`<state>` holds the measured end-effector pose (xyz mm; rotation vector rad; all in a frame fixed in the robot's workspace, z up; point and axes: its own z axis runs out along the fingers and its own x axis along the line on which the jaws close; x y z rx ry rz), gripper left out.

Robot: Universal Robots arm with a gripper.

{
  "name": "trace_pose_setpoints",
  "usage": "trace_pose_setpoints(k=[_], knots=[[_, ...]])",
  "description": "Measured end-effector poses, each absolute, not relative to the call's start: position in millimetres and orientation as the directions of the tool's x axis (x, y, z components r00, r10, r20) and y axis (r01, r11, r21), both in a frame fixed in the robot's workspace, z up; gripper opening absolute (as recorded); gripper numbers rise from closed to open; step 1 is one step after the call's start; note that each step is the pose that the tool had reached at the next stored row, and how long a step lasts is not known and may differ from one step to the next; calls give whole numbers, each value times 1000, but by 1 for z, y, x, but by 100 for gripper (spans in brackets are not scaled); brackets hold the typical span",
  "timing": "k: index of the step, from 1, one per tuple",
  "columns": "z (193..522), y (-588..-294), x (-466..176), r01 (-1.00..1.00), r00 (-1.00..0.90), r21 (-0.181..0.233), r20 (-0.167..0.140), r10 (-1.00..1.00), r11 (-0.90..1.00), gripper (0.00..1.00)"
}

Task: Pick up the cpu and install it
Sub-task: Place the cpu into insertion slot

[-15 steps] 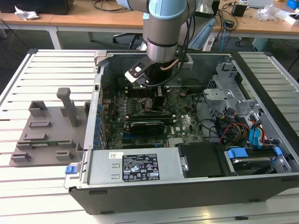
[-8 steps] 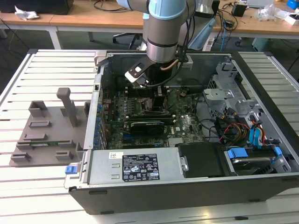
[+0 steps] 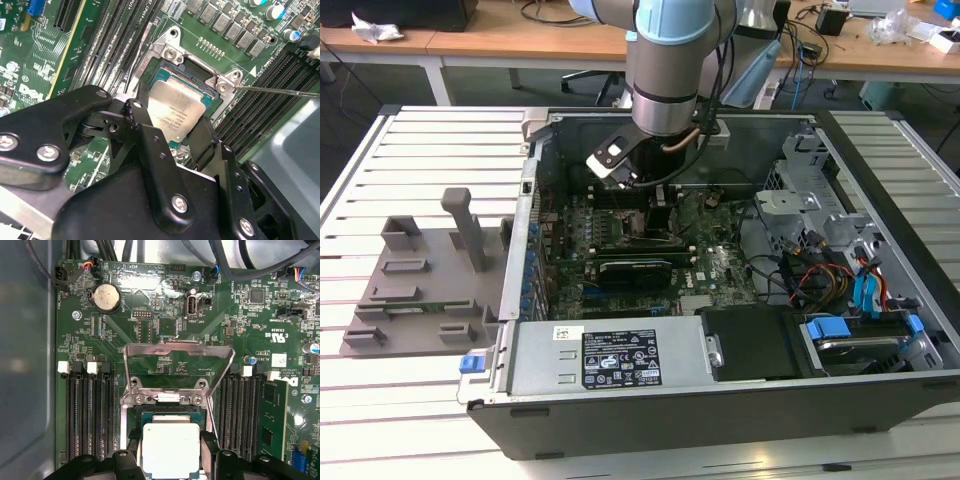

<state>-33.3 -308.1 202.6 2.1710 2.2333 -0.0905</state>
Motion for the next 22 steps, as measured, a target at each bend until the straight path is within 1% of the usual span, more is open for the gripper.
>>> trace_pose_setpoints(k=[16, 17, 22], knots=[[197, -308, -33, 999, -24, -23, -60, 998, 22, 55], [196, -308, -33, 999, -24, -23, -58, 998, 22, 62], [197, -308, -33, 999, -24, -24, -59, 998, 22, 62]])
